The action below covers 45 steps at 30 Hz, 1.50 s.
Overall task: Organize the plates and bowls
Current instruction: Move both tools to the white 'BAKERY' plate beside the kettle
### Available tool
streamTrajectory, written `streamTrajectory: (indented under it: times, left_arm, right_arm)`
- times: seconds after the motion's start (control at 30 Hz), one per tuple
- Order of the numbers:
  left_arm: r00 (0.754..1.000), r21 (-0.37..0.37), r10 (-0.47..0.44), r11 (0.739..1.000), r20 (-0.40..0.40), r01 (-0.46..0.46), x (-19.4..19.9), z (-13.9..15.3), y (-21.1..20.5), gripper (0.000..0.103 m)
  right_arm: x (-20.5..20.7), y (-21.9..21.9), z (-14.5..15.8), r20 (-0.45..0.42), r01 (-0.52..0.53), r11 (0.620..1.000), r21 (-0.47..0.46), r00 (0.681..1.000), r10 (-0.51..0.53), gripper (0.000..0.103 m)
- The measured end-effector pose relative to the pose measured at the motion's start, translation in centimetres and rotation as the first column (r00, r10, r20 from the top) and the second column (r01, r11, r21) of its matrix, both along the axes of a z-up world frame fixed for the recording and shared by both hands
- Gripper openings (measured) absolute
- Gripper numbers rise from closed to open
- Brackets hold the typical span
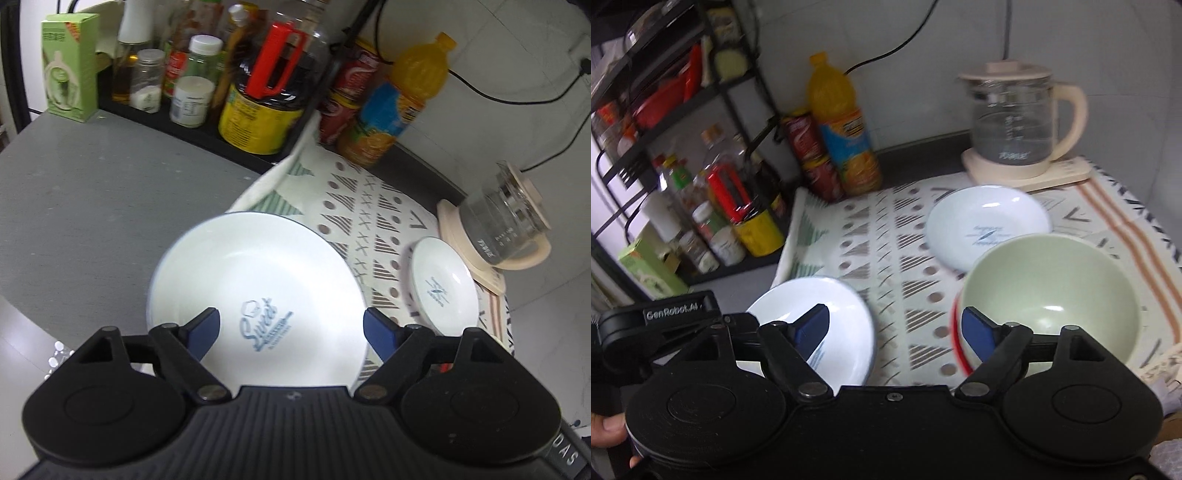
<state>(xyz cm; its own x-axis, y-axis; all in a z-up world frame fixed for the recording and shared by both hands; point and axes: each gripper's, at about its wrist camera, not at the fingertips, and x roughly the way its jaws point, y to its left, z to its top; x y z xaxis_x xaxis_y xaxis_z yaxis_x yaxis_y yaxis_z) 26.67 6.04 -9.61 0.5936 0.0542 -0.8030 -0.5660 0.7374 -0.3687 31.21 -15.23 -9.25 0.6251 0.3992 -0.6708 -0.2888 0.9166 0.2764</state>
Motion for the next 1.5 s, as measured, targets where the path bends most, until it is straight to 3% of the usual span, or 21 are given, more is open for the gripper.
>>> streamTrajectory:
  times: [0.7,1.07,1.5]
  left_arm:
    - [0.996,-0.003,-0.091,0.996,0.018,0.091,7.7,0.2,-3.1,0.083]
    - [0.989,-0.032,-0.145,0.989,-0.026,0.144,14.1,-1.2,-4.7,0.083]
    - [0.979,-0.101,-0.193,0.977,-0.069,0.185,19.9,-4.4,-6.2,0.080]
  right_arm:
    - [5.3,-3.9,0.5,0.002,0.148,0.989,0.009,0.989,-0.148,0.086]
    - [11.6,-5.5,-0.8,-0.082,0.190,0.982,0.022,0.979,-0.187,0.088]
    - [17.8,-7.5,-3.6,-0.203,0.234,0.972,-0.003,0.952,-0.230,0.074]
